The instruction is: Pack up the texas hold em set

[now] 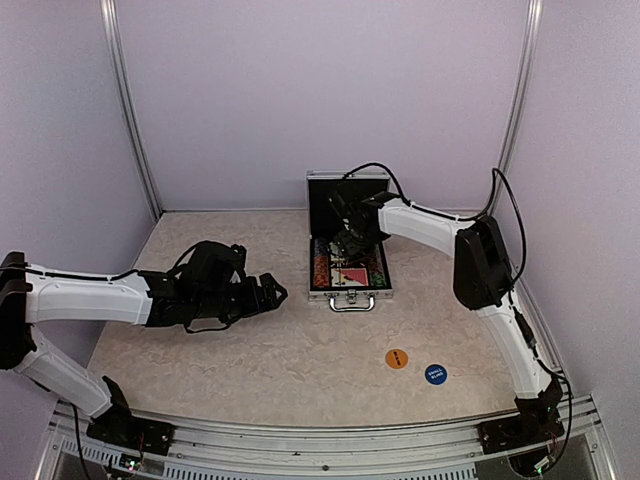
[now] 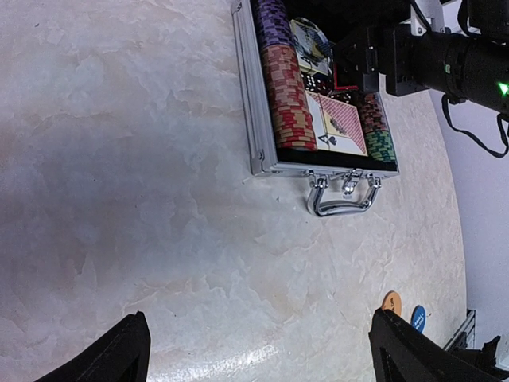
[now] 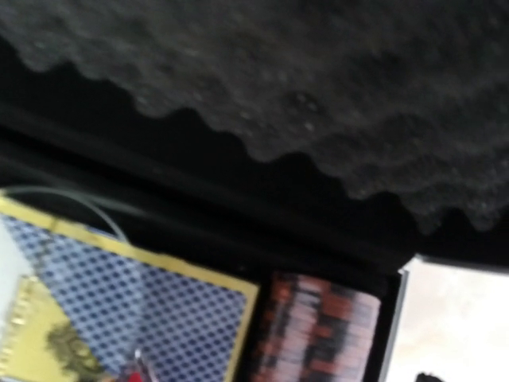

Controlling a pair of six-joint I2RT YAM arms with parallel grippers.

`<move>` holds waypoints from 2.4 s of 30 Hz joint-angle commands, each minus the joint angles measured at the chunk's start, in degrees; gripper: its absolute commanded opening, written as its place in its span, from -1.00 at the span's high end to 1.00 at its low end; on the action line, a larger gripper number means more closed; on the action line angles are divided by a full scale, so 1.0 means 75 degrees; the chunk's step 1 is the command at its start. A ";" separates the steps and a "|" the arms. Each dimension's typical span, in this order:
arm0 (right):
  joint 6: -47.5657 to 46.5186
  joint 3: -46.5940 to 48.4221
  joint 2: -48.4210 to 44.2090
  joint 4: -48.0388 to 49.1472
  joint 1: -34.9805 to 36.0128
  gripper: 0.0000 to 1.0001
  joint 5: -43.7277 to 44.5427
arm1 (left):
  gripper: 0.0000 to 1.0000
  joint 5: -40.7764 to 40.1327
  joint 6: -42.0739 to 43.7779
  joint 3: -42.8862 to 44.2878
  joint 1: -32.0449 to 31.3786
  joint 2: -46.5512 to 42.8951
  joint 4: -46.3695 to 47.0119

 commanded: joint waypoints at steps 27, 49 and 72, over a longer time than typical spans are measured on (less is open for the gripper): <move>-0.0043 -0.2341 -0.1927 0.0640 -0.0111 -0.73 -0.0897 | -0.90 0.0072 -0.0122 -0.0202 0.0000 -0.0117 0.0202; -0.0267 -0.2639 -0.1513 0.0390 0.0419 -0.73 -0.0865 | -0.90 0.0041 -0.0160 -0.0230 -0.0038 -0.0192 0.0202; -0.0051 -0.2041 -0.0864 0.0200 0.0282 -0.75 0.0025 | -0.90 0.0066 -0.0135 -0.0129 -0.0038 -0.0098 0.0204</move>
